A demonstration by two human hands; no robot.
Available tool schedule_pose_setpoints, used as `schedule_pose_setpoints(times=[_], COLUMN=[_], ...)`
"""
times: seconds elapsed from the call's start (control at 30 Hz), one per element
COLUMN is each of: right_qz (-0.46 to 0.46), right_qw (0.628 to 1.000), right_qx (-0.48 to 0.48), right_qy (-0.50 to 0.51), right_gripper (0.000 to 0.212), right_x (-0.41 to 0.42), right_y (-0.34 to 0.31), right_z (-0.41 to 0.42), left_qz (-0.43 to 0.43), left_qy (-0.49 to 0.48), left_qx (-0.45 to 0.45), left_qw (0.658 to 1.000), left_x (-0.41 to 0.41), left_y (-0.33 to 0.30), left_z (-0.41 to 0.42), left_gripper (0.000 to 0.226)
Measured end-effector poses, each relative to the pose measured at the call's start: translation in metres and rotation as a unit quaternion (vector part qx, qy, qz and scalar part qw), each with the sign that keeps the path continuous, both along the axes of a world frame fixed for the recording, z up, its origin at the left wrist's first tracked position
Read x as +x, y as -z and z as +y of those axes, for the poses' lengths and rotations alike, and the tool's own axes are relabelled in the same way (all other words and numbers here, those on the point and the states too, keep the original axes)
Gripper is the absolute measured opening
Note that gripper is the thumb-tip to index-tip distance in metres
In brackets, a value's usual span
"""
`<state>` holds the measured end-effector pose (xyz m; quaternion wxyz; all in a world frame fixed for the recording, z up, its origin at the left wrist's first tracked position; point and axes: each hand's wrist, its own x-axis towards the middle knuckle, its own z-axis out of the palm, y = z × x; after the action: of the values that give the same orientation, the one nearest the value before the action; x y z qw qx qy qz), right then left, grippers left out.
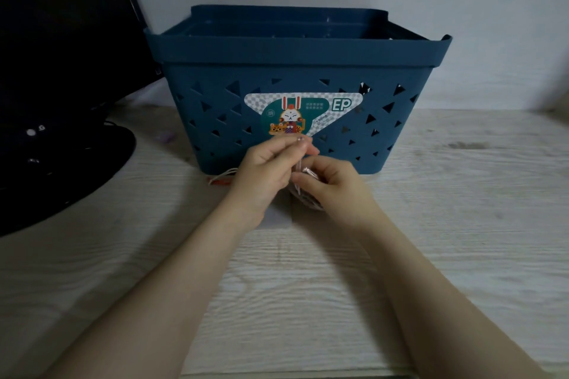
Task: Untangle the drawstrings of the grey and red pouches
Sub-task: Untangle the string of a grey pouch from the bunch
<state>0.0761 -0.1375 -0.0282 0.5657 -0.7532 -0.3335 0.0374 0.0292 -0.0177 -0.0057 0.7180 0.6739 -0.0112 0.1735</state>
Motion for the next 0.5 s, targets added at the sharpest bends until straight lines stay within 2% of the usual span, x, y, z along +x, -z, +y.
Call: schedule_pose_setpoints(times=[0.07, 0.13, 0.23, 0.3, 0.37, 0.43, 0.5], right_qz=[0.053, 0.163, 0.252, 0.253, 0.242, 0.236, 0.227], right_qw=[0.997, 0.977, 0.946, 0.946, 0.954, 0.958, 0.962], right_qx=[0.049, 0.137, 0.204, 0.201, 0.179, 0.165, 0.154], right_qy=[-0.002, -0.017, -0.029, -0.021, -0.007, -0.002, 0.006], right_gripper=[0.021, 0.025, 0.029, 0.029, 0.029, 0.029, 0.03], right_x=[-0.001, 0.001, 0.004, 0.004, 0.002, 0.001, 0.002], right_y=[-0.002, -0.006, -0.011, -0.012, -0.014, -0.015, -0.015], right_z=[0.003, 0.0, -0.006, -0.006, -0.006, -0.006, -0.006], left_qz=[-0.012, -0.01, 0.057, 0.078, 0.074, 0.077, 0.068], left_qy=[0.018, 0.018, 0.021, 0.028, 0.017, -0.003, -0.039], left_qx=[-0.002, -0.033, -0.024, 0.085, 0.211, 0.257, 0.295], left_qw=[1.0, 0.999, 0.998, 0.993, 0.974, 0.963, 0.952], left_x=[-0.001, -0.001, 0.001, 0.002, 0.004, 0.004, 0.003], left_y=[0.001, 0.002, 0.006, 0.012, 0.019, 0.021, 0.02], left_z=[-0.001, -0.002, -0.005, -0.007, -0.007, -0.007, -0.006], left_gripper=[0.015, 0.01, 0.024, 0.024, 0.012, 0.005, 0.021])
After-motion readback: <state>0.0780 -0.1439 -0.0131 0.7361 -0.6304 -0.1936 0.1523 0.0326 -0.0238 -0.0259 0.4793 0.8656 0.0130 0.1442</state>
